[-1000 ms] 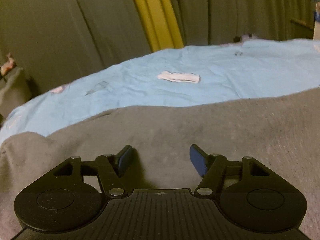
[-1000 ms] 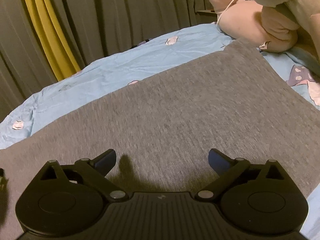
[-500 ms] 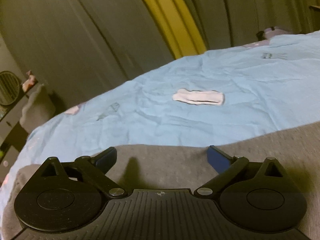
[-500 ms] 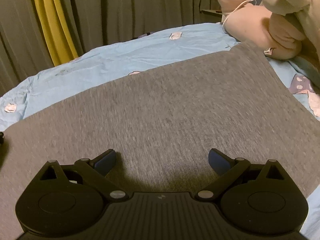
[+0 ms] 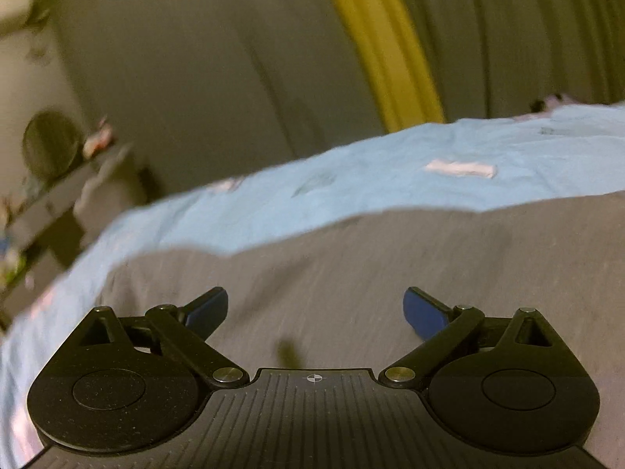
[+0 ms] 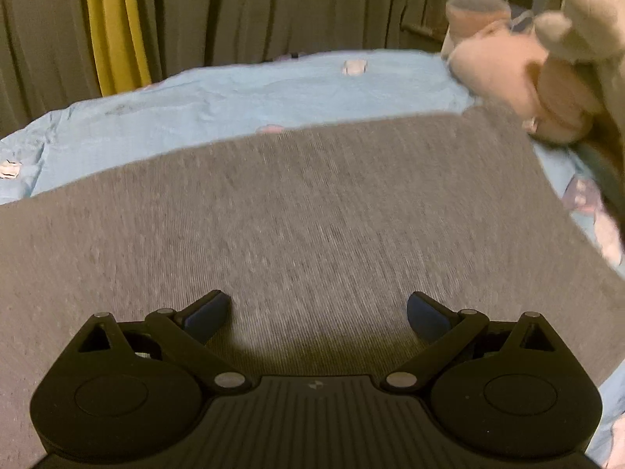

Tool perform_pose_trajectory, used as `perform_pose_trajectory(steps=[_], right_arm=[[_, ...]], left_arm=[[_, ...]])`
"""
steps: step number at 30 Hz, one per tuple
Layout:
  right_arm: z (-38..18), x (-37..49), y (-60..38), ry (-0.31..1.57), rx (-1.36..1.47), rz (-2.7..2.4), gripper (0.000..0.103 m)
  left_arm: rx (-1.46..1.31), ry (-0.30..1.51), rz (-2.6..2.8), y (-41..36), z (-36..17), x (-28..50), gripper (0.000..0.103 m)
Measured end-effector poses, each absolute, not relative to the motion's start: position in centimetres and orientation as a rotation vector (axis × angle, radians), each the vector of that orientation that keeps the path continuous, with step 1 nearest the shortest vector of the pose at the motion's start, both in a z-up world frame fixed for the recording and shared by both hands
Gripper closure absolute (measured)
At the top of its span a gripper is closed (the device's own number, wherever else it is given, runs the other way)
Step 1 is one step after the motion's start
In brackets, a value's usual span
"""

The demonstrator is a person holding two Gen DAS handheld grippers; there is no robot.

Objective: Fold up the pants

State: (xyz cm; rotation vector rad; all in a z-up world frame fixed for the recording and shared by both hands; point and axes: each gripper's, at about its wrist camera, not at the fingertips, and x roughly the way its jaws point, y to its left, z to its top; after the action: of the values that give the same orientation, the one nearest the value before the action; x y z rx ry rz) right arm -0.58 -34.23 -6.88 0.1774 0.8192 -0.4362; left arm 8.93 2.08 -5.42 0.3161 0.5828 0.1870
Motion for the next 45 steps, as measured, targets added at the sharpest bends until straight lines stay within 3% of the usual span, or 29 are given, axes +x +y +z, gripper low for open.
perform_pose_trajectory(steps=[5, 8, 12, 15, 18, 24, 28, 30, 37, 39, 40, 41, 45], right_arm=[[-6.2, 0.1, -31.1, 0.716, 0.077, -0.173, 0.005], [-8.0, 1.4, -32.9, 0.781, 0.064, -0.135, 0.024], [-7.9, -0.1, -40.2, 0.714, 0.133, -0.509, 0.029], [-5.8, -4.7, -45.4, 0.662, 0.277, -0.826, 0.030], [-4.2, -12.8, -49.3, 0.491, 0.615, -0.848, 0.027], [-7.0, -22.6, -50.4, 0.387, 0.950, -0.813, 0.024], [-8.1, -23.3, -51.0, 0.319, 0.997, -0.763, 0.035], [-8.3, -22.7, -51.2, 0.346, 0.960, -0.747, 0.053], [-8.3, -20.2, -51.3, 0.359, 0.846, -0.701, 0.053], [-8.2, -20.2, -51.3, 0.348, 0.837, -0.688, 0.061], [-8.2, -19.9, -51.4, 0.346, 0.826, -0.679, 0.076], [-8.0, -19.8, -51.2, 0.337, 0.813, -0.665, 0.081], [-7.4, -19.3, -50.4, 0.317, 0.745, -0.612, 0.079]], left_arm=[[0.108, 0.688, 0.237, 4.8, -8.2, 11.1, 0.000], [0.106, 0.621, 0.249, 4.7, -9.1, 10.3, 0.000], [0.105, 0.620, 0.248, 4.8, -9.2, 10.3, 0.000], [0.103, 0.620, 0.248, 4.8, -9.2, 10.2, 0.000], [0.100, 0.618, 0.247, 4.9, -9.2, 10.2, 0.000], [0.184, 0.634, 0.280, 3.7, -7.9, 8.8, 0.000], [0.203, 0.639, 0.246, 2.4, -6.8, 6.6, 0.000], [0.171, 0.640, 0.224, 2.0, -6.3, 5.2, 0.000], [0.154, 0.671, 0.192, 1.0, -6.4, 3.1, 0.000], [0.165, 0.664, 0.198, 0.9, -6.4, 3.2, 0.000], [0.164, 0.667, 0.201, 0.9, -6.4, 3.2, 0.000], [0.162, 0.674, 0.204, 0.9, -6.6, 3.3, 0.000], [0.152, 0.704, 0.224, 1.1, -7.2, 3.8, 0.000]])
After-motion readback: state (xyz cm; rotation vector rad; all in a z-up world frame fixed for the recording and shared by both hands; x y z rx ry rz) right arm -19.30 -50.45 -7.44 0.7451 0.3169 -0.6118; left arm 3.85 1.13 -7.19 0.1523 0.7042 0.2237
